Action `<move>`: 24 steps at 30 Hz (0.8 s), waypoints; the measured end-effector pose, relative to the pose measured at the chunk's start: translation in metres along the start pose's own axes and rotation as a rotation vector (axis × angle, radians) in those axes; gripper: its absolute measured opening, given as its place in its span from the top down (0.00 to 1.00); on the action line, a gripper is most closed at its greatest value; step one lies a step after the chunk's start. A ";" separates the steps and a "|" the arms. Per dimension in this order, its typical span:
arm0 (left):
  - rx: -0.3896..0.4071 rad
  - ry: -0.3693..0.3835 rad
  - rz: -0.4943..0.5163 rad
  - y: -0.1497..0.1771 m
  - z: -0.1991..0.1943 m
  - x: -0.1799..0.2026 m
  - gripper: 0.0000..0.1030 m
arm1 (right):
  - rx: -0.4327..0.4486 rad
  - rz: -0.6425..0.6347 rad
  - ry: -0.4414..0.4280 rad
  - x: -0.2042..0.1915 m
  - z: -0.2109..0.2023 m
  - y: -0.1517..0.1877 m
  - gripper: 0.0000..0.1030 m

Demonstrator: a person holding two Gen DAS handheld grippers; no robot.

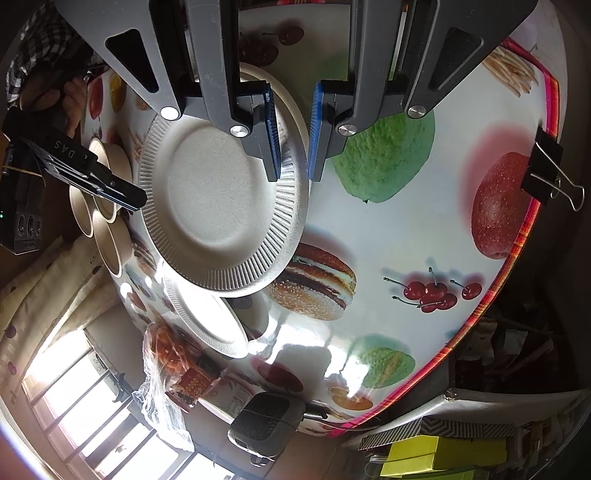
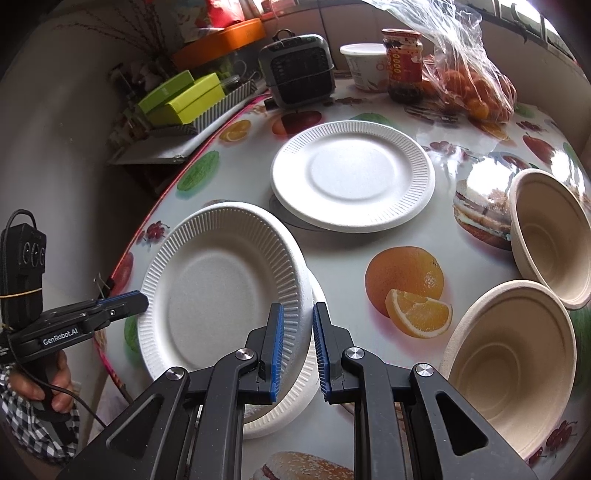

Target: Organize plates and bowls

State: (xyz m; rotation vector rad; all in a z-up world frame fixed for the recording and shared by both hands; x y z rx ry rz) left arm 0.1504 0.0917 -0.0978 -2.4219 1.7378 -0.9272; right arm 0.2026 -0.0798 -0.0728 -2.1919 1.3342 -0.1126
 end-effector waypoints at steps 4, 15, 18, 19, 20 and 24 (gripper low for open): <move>0.000 -0.004 0.008 0.002 0.000 0.003 0.85 | -0.005 0.006 0.003 0.000 0.000 0.006 0.83; -0.020 -0.016 0.010 0.010 0.007 0.001 0.85 | -0.018 0.011 0.007 0.002 0.003 0.018 0.83; -0.022 -0.018 0.010 0.011 0.008 0.002 0.85 | -0.023 0.013 0.009 0.003 0.005 0.020 0.83; -0.022 -0.017 0.011 0.011 0.008 0.002 0.85 | -0.025 0.011 0.012 0.003 0.006 0.020 0.83; -0.024 -0.019 0.010 0.011 0.009 0.001 0.85 | -0.025 0.009 0.014 0.003 0.006 0.020 0.83; -0.026 -0.028 0.009 0.012 0.010 0.000 0.85 | -0.028 0.006 0.017 0.002 0.008 0.021 0.82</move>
Point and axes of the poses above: each gripper's, at about its wrist camera, not at the fingertips, and z roughly the way its jaws point, x to its right, y to its underside, the point moved 10 cm from there along z, roughly the way its jaws point, and after that the axes turned 7 degrees about -z, right-handed, at the moved point
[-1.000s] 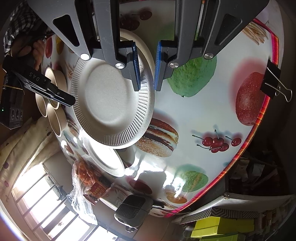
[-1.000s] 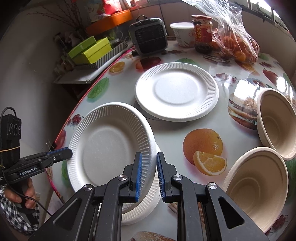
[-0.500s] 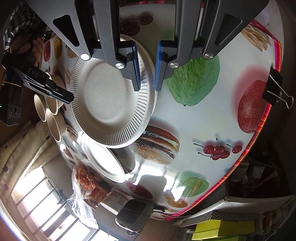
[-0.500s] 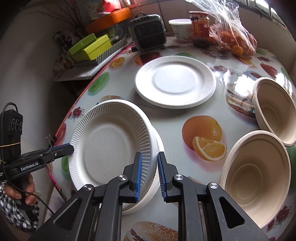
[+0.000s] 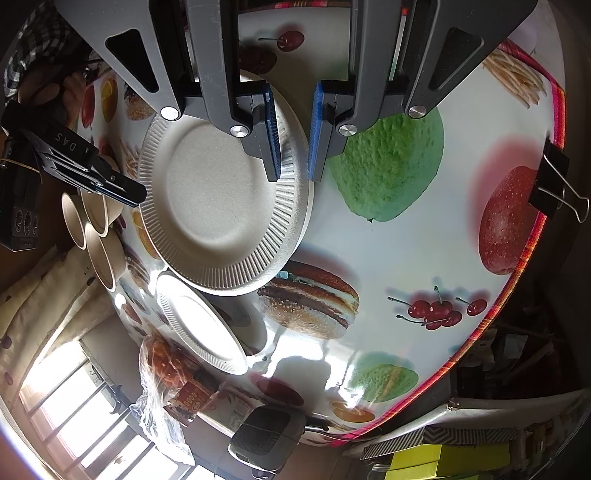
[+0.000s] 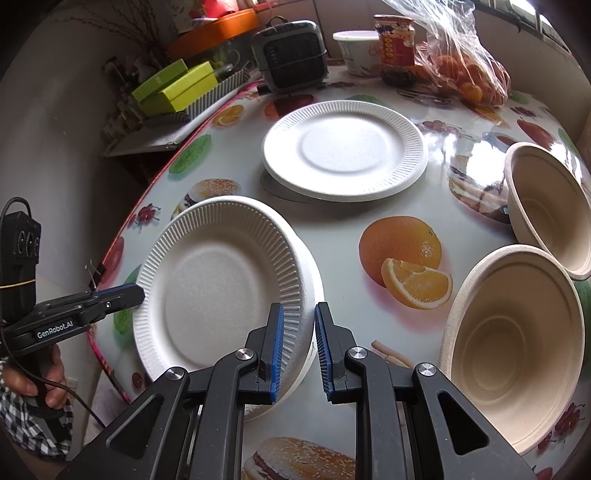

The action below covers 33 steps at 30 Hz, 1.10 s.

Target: Organize plates and bowls

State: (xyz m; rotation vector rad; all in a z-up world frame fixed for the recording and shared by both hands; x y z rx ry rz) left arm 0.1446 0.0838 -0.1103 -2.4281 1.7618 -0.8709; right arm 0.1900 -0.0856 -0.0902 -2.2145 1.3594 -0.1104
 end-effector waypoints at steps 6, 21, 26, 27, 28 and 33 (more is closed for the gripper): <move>-0.005 -0.006 -0.003 0.001 0.003 -0.001 0.85 | -0.002 -0.001 0.002 0.000 0.001 0.000 0.82; -0.006 -0.002 -0.018 0.001 0.005 -0.002 0.85 | -0.009 0.003 0.004 0.002 0.005 0.000 0.82; -0.010 -0.002 -0.025 0.001 0.004 -0.003 0.85 | -0.012 0.001 0.006 0.001 0.006 0.001 0.82; -0.010 0.001 -0.024 0.001 0.004 -0.003 0.85 | -0.012 0.000 0.008 0.001 0.006 0.000 0.81; -0.010 0.002 -0.024 0.001 0.004 -0.002 0.85 | -0.011 -0.001 0.009 0.001 0.006 0.000 0.80; -0.013 0.005 -0.022 0.000 0.004 -0.001 0.85 | -0.010 -0.004 0.010 0.000 0.006 0.000 0.76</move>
Point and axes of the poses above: each gripper's, at about its wrist camera, not at the fingertips, and z roughly the way its jaws point, x to its right, y to its underside, the point moved 10 cm from there along z, roughly the way its jaws point, and after that the axes turned 7 degrees about -z, right-handed, at the moved point
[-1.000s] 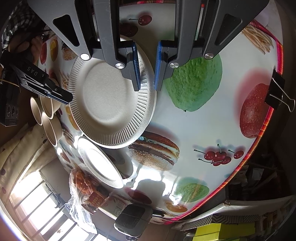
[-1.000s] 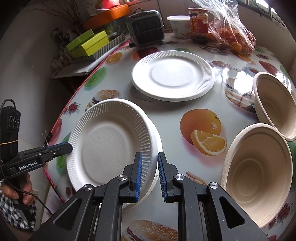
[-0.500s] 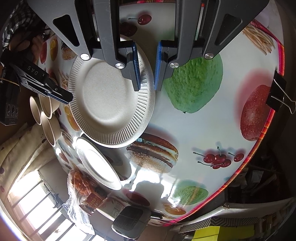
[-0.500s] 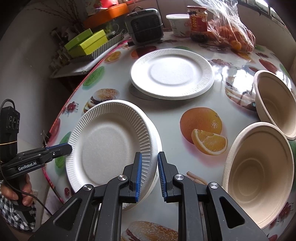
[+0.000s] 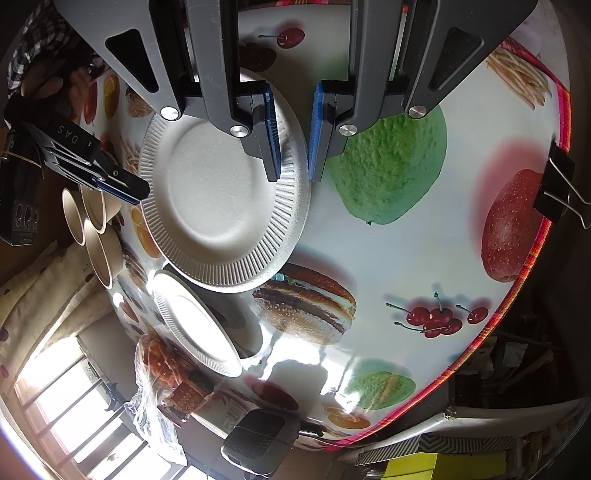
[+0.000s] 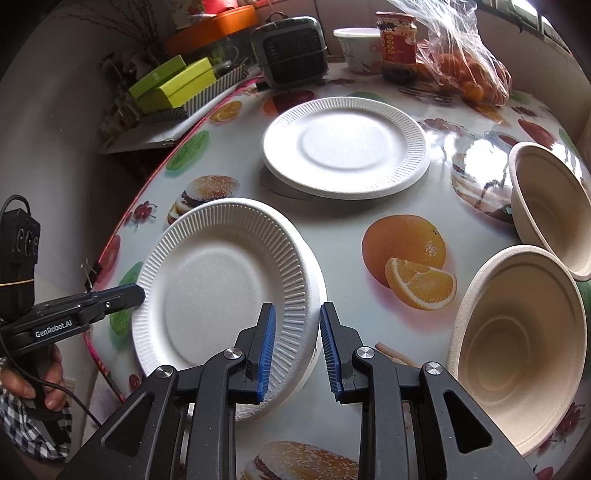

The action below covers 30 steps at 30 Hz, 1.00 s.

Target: Organize plates and bowls

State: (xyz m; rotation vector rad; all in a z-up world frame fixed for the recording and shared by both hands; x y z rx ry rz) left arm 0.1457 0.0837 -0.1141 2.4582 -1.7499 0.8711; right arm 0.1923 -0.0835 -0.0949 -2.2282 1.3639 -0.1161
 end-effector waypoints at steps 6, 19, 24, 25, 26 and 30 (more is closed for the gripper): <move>0.001 -0.003 0.002 -0.001 0.000 0.000 0.84 | 0.002 0.000 0.002 -0.002 0.000 0.000 0.73; 0.008 -0.007 0.000 -0.004 -0.002 -0.001 0.79 | -0.001 0.002 0.003 -0.003 0.000 -0.003 0.72; 0.023 -0.018 0.008 -0.008 -0.005 -0.001 0.75 | 0.006 -0.002 0.003 -0.003 -0.001 -0.005 0.72; 0.029 -0.025 0.016 -0.009 -0.006 0.000 0.74 | 0.011 -0.004 0.005 -0.003 -0.003 -0.006 0.71; 0.032 -0.028 0.020 -0.011 -0.007 0.000 0.74 | 0.018 -0.008 0.009 -0.003 -0.004 -0.008 0.71; 0.046 -0.026 0.035 -0.021 -0.012 0.006 0.73 | 0.052 -0.022 0.024 -0.002 -0.014 -0.018 0.65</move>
Point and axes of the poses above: each gripper's, at about its wrist camera, not at the fingertips, and z roughly the way its jaws point, x to its right, y to its underside, the point moved 10 cm from there along z, roughly the way its jaws point, and after that the axes turned 7 degrees about -z, right-handed, at the moved point
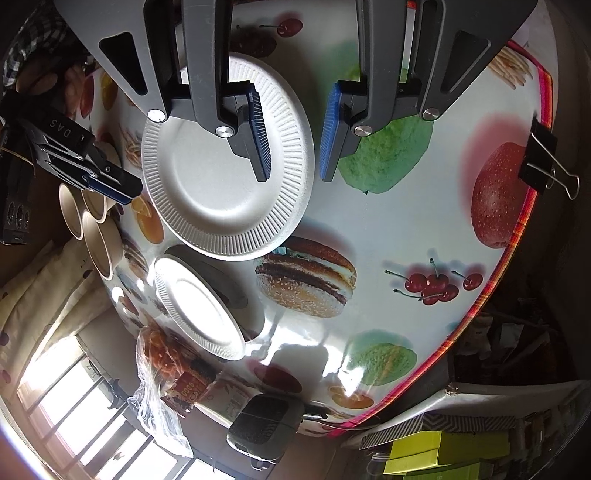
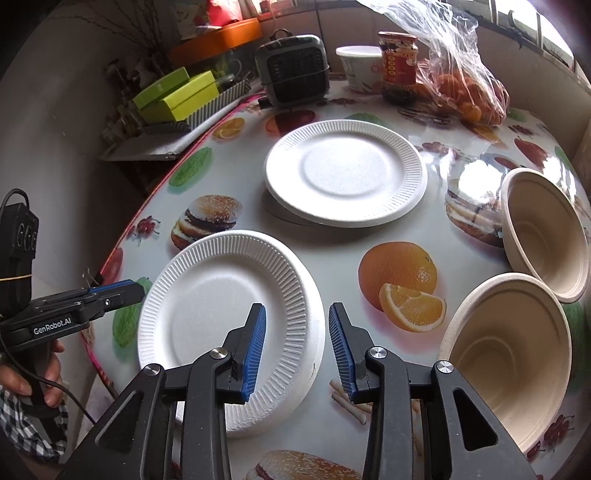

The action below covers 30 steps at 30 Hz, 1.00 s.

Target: Organize plates and bowls

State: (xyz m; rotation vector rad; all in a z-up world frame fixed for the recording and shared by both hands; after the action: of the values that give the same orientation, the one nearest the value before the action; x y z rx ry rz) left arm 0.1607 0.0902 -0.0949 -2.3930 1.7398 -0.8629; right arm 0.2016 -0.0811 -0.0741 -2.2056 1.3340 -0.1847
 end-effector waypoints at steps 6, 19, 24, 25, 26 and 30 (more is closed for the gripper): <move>0.029 0.023 0.023 -0.024 -0.006 0.014 0.72 | 0.033 0.003 0.018 0.012 -0.011 -0.020 0.63; 0.054 0.041 0.061 -0.067 0.000 0.045 0.72 | 0.062 0.015 0.058 0.045 -0.020 -0.055 0.59; 0.039 0.037 0.086 -0.075 0.010 0.056 0.72 | 0.050 0.012 0.061 0.054 -0.016 -0.065 0.59; 0.037 0.039 0.089 -0.077 0.012 0.058 0.72 | 0.050 0.010 0.062 0.056 -0.015 -0.068 0.59; 0.034 0.035 0.087 -0.079 0.014 0.059 0.72 | 0.050 0.009 0.061 0.059 -0.015 -0.071 0.59; 0.036 0.022 0.094 -0.091 0.023 0.062 0.72 | 0.044 0.017 0.074 0.076 -0.008 -0.086 0.59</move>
State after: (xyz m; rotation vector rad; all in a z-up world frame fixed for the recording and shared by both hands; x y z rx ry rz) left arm 0.2628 0.0615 -0.0561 -2.2684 1.8117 -0.9029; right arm 0.3028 -0.1184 -0.0347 -2.1688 1.3749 -0.2894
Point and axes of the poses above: each gripper's, at about its wrist camera, not at the fingertips, and z roughly the way its jaws point, x to its right, y to its underside, the point moved 10 cm from there along z, roughly the way its jaws point, and after that the axes turned 7 degrees about -z, right-handed, at the moved point
